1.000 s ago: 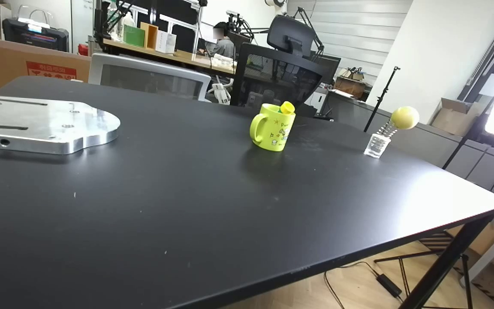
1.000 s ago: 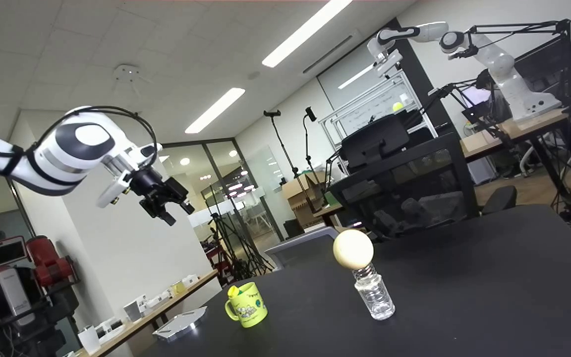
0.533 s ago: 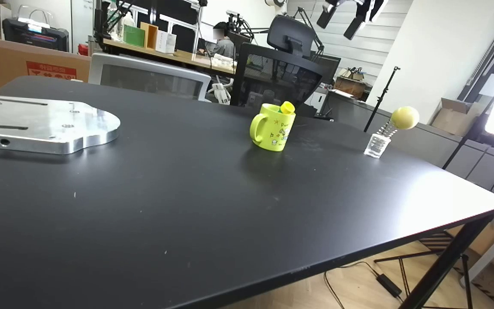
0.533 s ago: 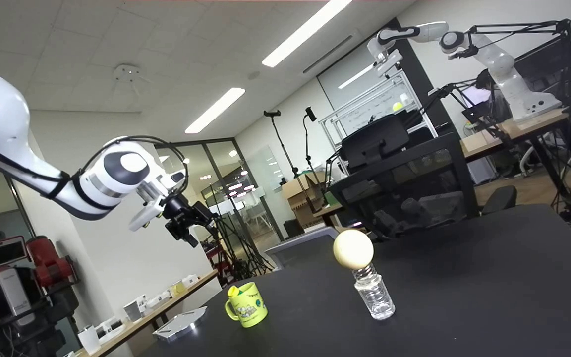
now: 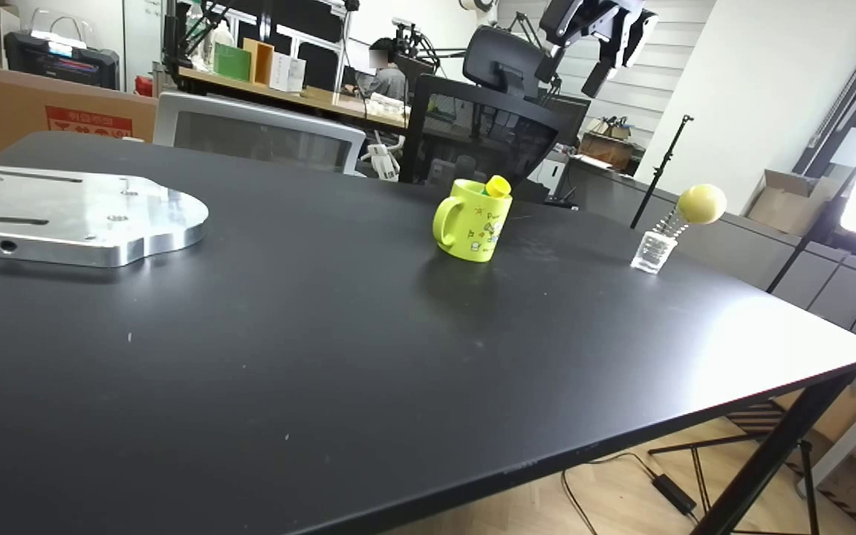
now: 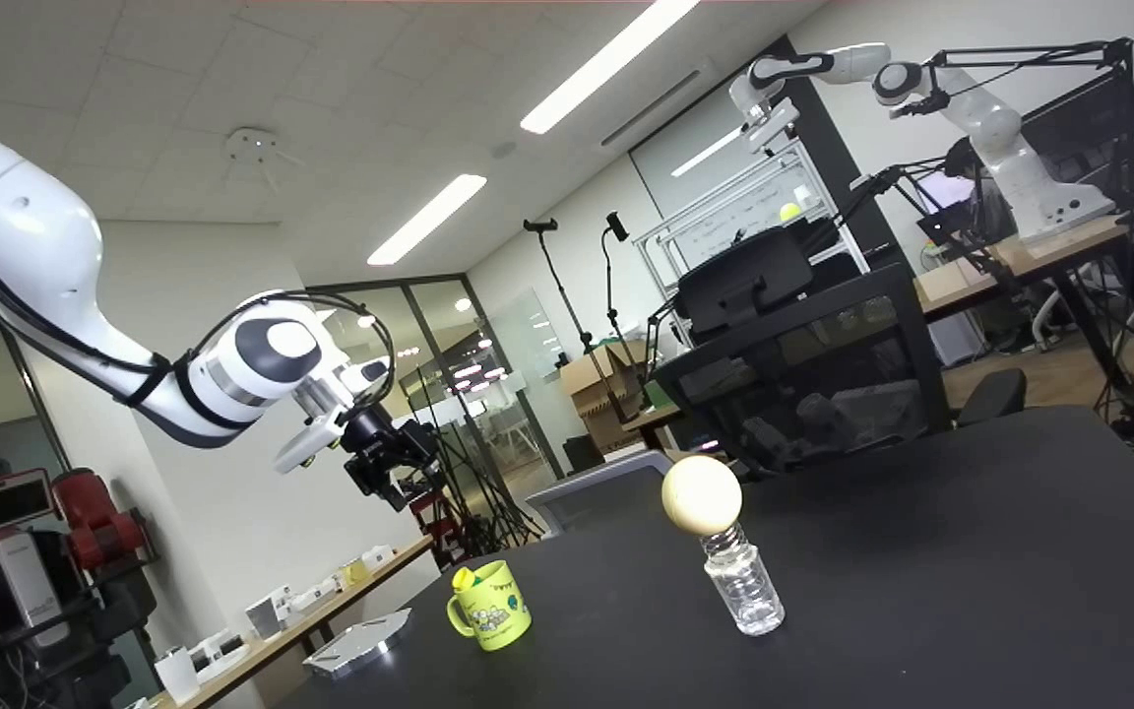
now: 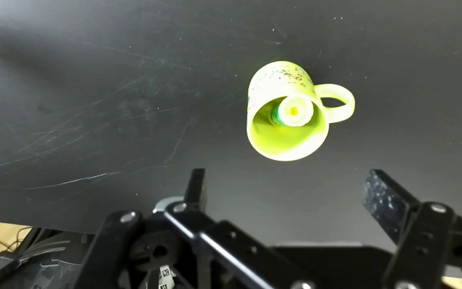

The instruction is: Remove the yellow object from the yellow cup and put it on the table

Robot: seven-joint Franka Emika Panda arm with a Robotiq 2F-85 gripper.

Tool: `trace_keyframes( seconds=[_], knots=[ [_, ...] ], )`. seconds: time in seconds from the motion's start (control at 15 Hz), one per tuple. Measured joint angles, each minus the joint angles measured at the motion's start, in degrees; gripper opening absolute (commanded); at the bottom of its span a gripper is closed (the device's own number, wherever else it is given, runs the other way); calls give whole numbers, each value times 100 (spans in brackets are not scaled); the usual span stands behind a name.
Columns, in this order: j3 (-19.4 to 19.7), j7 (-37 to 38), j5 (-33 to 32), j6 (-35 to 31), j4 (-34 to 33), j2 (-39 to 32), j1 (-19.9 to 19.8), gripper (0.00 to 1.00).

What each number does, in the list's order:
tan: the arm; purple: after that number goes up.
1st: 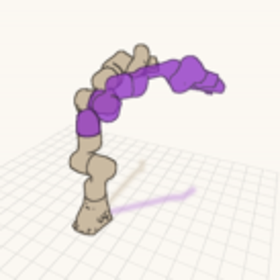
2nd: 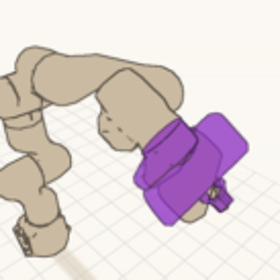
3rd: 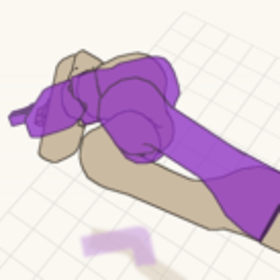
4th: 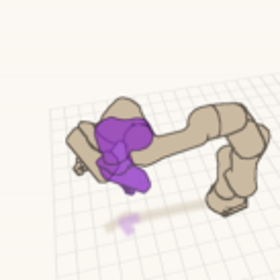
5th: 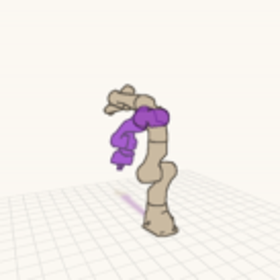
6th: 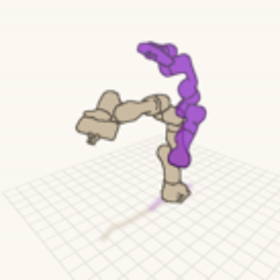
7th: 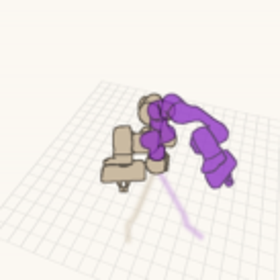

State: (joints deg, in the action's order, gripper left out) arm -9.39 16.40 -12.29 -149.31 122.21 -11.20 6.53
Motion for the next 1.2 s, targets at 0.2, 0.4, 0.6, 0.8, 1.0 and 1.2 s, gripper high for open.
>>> trace_keyframes(
  seconds=[0.2, 0.4, 0.6, 0.8, 1.0, 1.2],
  knots=[
    [237, 97, -55, -335, 0, -148, 188, 100],
    [438, 196, -41, -583, -54, -534, 361, 100],
    [546, 213, 12, -667, -176, -972, 504, 100],
    [669, 245, 14, -742, -324, -1350, 702, 100],
    [792, 276, 20, -779, -522, -1635, 899, 67],
    [921, 325, 41, -885, -677, -1825, 1071, 45]
  ],
)
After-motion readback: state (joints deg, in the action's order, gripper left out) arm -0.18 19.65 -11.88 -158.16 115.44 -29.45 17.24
